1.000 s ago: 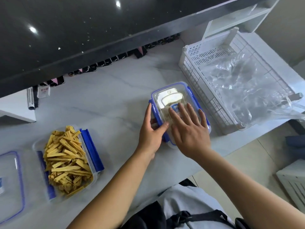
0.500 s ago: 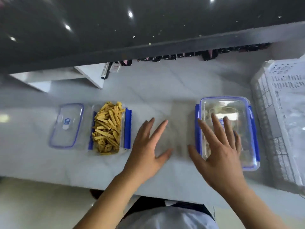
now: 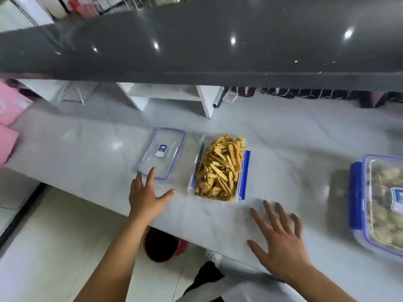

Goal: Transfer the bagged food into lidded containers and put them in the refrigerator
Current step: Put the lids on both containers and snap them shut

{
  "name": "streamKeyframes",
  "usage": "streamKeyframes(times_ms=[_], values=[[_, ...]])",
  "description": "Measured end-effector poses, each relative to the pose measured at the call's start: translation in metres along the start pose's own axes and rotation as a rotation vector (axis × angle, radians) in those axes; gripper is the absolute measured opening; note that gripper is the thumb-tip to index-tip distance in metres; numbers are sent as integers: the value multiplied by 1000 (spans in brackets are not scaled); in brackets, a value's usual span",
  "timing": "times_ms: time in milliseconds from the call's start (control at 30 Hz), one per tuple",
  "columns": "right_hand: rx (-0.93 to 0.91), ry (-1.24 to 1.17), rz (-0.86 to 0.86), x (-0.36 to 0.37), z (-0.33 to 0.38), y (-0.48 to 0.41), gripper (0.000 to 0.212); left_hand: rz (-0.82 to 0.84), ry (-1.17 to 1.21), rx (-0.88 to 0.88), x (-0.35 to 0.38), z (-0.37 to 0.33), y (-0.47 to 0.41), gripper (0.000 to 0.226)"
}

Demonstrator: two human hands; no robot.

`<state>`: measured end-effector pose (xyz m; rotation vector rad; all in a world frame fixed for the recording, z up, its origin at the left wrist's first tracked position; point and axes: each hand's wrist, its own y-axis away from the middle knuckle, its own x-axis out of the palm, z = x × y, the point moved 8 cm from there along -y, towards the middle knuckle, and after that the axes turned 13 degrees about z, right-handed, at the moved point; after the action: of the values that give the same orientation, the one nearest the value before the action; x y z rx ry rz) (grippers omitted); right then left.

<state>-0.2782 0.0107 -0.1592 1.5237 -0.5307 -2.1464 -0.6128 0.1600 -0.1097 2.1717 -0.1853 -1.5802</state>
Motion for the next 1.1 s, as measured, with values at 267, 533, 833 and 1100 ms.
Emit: streamKeyframes(times_ms=[267,533,833,1100], values=[[243,-38,-62,18,13,-15,75,206,-33,-18,0,16,-84,123],[521,-119,-180,27,25,-22,69,182,-20,185,-7,7,-114,120],[616,-458,-304,23,39,-13,68,157,-38,229,-15,-5,-116,121],[124,-1445,-679,-81,112,37,36,325,590,495,-58,-25,-30,125]])
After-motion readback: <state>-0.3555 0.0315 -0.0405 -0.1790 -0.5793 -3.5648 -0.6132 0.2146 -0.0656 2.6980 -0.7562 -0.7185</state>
